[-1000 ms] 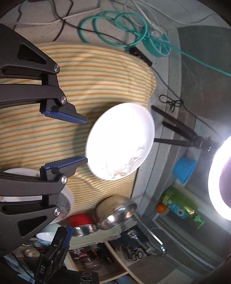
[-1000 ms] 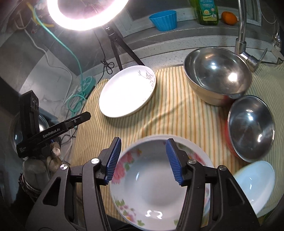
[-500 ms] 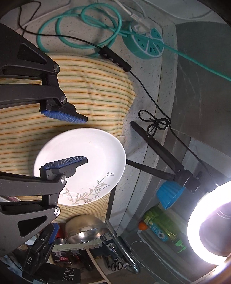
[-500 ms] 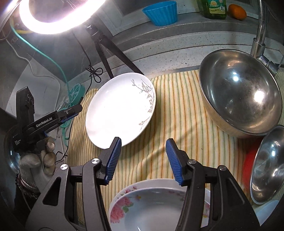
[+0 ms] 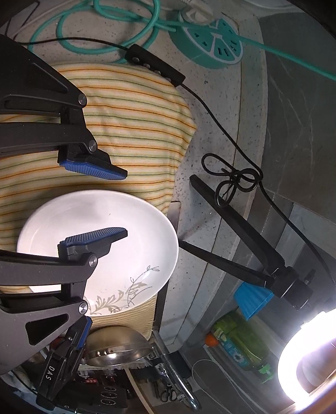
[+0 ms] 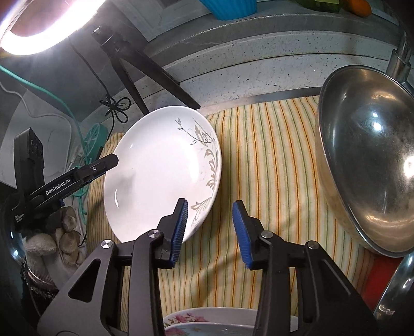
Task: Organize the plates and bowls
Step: 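Move the right gripper to the white brown-branch plate rim, then close the right gripper on the brown-branch plate rim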
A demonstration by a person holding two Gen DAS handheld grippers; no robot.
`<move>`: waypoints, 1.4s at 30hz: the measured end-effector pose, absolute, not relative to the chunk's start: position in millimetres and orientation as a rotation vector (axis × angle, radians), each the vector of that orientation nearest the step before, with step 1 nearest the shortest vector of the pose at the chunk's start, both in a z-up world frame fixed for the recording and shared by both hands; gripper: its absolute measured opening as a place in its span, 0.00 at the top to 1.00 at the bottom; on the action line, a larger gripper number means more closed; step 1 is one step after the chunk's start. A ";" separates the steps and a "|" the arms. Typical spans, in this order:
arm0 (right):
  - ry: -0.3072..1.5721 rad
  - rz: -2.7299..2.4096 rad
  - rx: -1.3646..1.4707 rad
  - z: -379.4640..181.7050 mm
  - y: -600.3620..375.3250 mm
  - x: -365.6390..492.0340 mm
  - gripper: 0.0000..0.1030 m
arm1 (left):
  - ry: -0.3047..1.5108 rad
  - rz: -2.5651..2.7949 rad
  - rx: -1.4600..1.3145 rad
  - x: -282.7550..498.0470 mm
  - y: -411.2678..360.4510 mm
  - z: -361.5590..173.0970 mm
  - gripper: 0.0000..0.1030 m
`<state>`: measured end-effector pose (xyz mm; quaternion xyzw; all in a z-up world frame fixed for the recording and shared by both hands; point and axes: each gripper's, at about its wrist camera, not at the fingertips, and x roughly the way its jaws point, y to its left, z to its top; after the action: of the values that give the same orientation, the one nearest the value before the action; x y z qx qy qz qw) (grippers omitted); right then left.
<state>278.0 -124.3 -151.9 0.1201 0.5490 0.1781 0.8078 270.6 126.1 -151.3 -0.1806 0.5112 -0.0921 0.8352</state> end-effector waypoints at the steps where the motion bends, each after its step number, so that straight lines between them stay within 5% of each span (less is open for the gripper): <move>1: 1.179 0.381 0.255 -153.6 -122.8 279.2 0.68 | 1.084 -0.198 -0.381 271.6 125.1 -152.1 0.68; 5: 1.196 0.392 0.246 -159.4 -117.7 281.3 0.83 | 1.095 -0.217 -0.365 273.9 120.3 -154.9 0.74; 10: 1.198 0.403 0.242 -161.0 -115.3 280.9 0.88 | 1.092 -0.214 -0.350 274.2 119.6 -155.8 0.75; 42: 1.166 0.459 0.148 -132.0 -103.3 226.1 0.87 | 1.031 -0.235 -0.368 209.4 124.1 -129.7 0.77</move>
<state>226.1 -103.3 -132.0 0.0692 0.5449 0.2146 0.8076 209.4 124.1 -129.7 -0.1748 0.4888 -0.1117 0.8474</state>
